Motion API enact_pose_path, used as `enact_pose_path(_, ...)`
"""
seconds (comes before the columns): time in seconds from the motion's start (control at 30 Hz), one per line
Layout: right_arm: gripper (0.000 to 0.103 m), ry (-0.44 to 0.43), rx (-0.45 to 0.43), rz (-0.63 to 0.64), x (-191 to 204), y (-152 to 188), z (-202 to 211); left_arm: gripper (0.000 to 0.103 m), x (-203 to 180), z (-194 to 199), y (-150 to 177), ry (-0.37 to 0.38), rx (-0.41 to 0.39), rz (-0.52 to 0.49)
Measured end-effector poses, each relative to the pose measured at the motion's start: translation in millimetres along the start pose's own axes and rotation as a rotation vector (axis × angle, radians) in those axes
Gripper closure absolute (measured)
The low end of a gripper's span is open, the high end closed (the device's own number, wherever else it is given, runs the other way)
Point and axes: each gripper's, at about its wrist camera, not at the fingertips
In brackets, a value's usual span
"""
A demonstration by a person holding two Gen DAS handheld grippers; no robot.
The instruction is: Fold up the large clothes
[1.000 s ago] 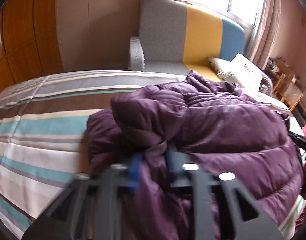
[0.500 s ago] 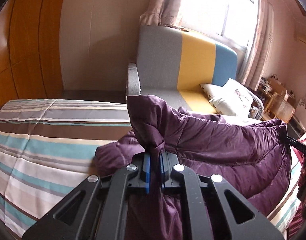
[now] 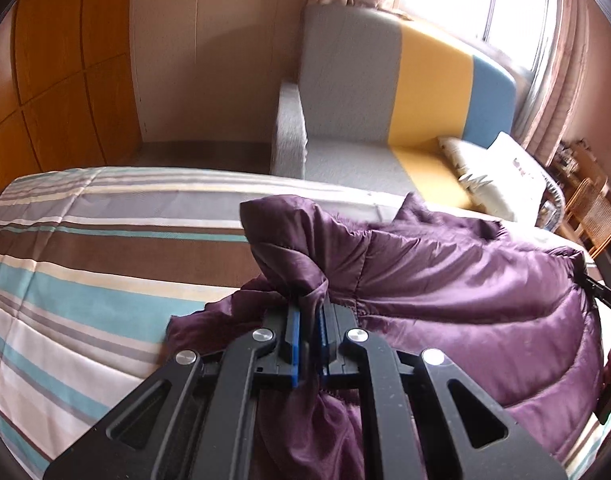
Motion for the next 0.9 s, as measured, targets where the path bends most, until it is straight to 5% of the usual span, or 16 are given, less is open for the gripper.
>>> enact_pose_path(0.4, 0.093, 0.027, 0.058, -0.025, -8, 24, -49, 0.092, -2, -51, 22, 0.021, 0.049, 0.006)
enact_pose_path(0.7, 0.088, 0.048, 0.071, -0.018, -9, 21, -47, 0.085, -1, -50, 25, 0.013, 0.049, 0.001)
enact_pose_path(0.83, 0.073, 0.079, 0.075, 0.001, -6, 19, -37, 0.039, -3, -30, 25, -0.053, 0.018, -0.033)
enact_pose_path(0.9, 0.051, 0.082, 0.061, -0.009, -9, 19, -26, 0.031, 2, -18, 27, -0.039, 0.002, -0.012)
Point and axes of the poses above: each gripper's, at about its wrist camera, not at the fingertips, and z roughly against the way its jaws point, x to its left, y to its underside, and after that the axes turned 7 degrees about -x, right-handed
